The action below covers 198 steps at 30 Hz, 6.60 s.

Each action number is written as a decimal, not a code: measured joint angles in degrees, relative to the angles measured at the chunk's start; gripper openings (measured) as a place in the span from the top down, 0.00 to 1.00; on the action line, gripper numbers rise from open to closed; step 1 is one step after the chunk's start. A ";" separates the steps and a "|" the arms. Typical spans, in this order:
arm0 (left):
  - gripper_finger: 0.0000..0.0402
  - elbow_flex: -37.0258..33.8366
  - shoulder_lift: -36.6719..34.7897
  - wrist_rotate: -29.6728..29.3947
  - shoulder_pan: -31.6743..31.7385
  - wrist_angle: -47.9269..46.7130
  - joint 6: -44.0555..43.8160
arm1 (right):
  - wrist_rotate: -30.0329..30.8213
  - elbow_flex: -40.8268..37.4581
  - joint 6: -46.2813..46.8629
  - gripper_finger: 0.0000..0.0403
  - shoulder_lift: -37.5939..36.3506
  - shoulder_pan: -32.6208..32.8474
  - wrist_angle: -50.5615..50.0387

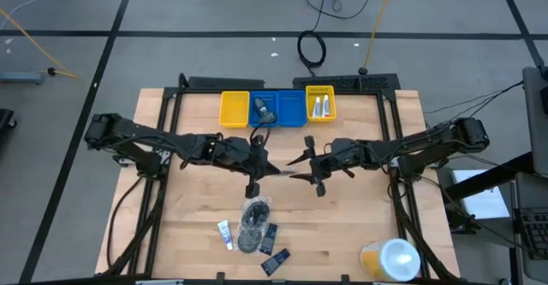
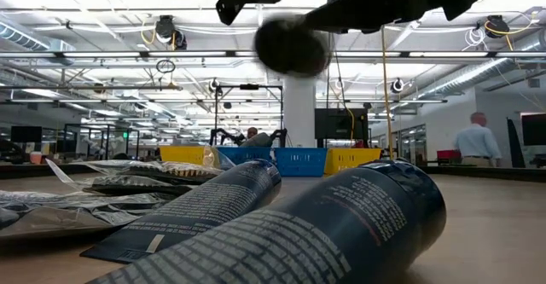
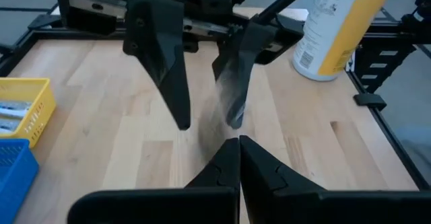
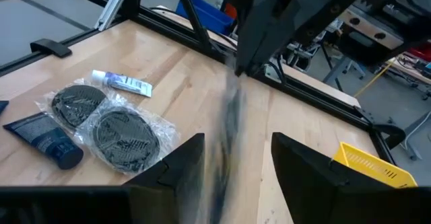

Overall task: Pick & Place Travel size toiletries
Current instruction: Put the black hairbrush into the right blue bin

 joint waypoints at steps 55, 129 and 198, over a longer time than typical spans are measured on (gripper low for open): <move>0.54 -5.89 13.27 13.58 17.47 -29.69 -22.58 | -0.03 -0.02 10.34 0.68 2.49 2.62 -6.99; 1.00 -10.79 8.70 18.80 15.21 -11.05 -18.34 | -0.03 -0.04 12.76 0.68 2.49 2.62 -6.97; 0.99 -10.47 -0.28 -25.96 -4.76 4.80 -1.46 | 6.04 -0.04 19.36 0.95 2.45 -2.39 1.46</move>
